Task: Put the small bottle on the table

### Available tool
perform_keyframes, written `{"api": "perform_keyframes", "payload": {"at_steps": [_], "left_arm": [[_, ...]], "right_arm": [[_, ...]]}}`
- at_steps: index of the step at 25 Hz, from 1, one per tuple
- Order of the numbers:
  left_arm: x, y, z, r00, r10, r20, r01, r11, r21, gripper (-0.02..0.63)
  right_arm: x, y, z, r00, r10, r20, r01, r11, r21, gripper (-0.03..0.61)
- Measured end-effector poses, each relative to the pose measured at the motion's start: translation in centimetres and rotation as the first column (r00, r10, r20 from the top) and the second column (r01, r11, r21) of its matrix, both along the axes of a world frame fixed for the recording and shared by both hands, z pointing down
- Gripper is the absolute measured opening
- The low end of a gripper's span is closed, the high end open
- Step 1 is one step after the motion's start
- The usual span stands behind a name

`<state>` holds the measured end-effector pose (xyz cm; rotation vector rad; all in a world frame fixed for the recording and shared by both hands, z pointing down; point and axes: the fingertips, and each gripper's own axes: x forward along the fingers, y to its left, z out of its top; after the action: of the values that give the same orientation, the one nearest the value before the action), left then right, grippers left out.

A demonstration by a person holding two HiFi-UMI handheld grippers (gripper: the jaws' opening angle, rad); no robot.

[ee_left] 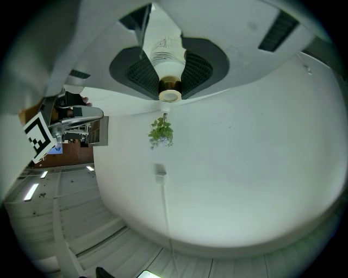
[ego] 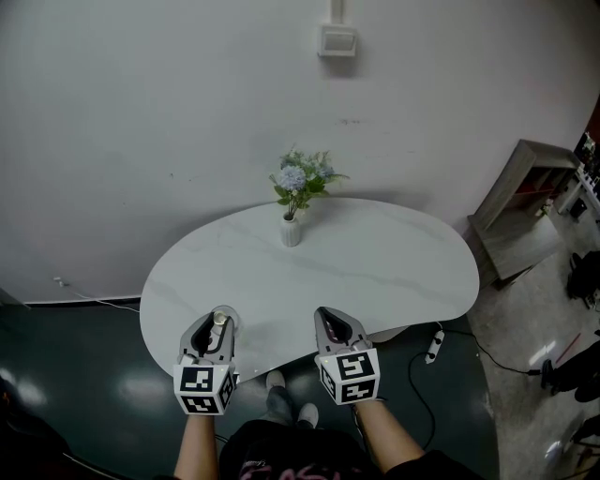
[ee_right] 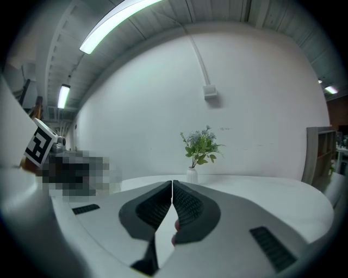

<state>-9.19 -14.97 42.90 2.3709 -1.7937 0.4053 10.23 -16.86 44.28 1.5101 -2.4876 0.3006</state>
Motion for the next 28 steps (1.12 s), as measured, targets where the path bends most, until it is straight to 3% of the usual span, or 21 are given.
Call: {"api": "perform_keyframes", "payload": {"at_steps": [28], "left_arm": [[-2.7, -9.7, 6.2, 0.998, -0.029, -0.056, 0.023, 0.994, -0.111, 0.129]], "right_arm": [[-3.5, -8.7, 5.2, 0.998, -0.035, -0.044, 0.029, 0.992, -0.123, 0.067]]}}
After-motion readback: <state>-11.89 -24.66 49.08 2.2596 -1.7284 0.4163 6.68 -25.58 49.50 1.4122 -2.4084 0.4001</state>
